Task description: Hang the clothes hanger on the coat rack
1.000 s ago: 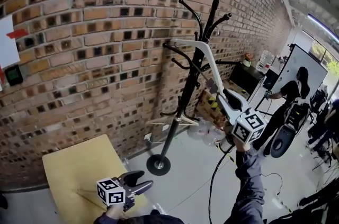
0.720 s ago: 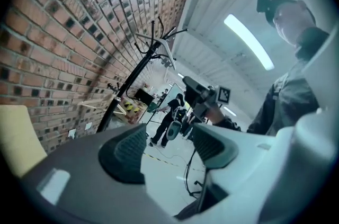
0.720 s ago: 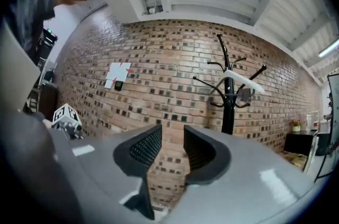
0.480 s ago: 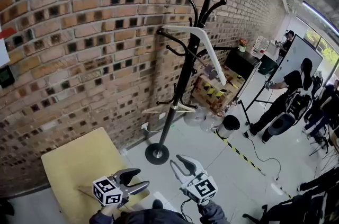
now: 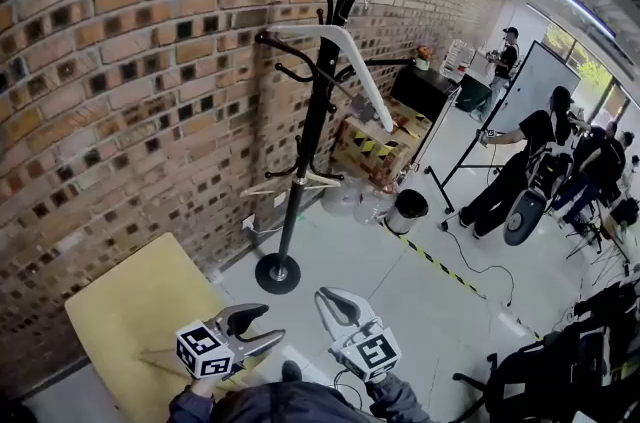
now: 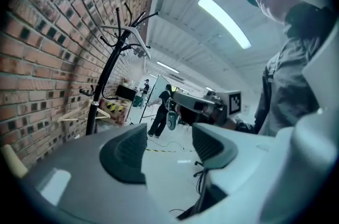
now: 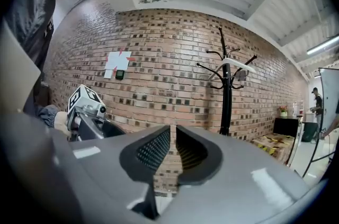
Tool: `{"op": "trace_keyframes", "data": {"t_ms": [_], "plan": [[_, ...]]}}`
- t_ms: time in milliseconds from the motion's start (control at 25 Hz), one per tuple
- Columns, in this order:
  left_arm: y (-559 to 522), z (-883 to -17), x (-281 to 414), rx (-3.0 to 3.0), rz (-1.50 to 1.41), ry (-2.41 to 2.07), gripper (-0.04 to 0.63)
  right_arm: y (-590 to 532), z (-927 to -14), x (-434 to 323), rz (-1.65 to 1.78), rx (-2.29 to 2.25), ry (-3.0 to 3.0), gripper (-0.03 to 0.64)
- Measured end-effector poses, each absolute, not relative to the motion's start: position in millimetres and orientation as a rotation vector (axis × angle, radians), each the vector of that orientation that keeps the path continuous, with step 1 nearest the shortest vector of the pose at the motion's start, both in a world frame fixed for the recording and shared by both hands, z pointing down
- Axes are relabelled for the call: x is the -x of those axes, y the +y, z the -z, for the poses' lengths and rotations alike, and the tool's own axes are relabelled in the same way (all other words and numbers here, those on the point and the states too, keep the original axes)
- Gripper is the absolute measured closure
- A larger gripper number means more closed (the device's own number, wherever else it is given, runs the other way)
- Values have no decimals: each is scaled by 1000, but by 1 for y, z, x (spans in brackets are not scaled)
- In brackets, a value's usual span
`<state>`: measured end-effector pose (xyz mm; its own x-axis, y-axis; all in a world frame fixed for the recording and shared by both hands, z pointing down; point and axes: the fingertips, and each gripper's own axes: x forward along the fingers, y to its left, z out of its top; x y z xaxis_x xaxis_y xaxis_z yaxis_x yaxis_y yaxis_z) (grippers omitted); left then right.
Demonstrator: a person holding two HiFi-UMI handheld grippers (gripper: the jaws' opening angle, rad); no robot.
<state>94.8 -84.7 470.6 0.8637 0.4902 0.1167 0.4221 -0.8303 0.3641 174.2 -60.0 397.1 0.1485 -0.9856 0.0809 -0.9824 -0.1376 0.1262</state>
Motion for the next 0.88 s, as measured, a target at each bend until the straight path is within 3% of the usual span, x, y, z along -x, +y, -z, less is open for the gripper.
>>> {"op": "trace_keyframes", "data": {"t_ms": [880], "plan": [[-54,-472,-137,-2685,-282,738,348,-22,-396,-211,55,-2292,-1871,594]]}}
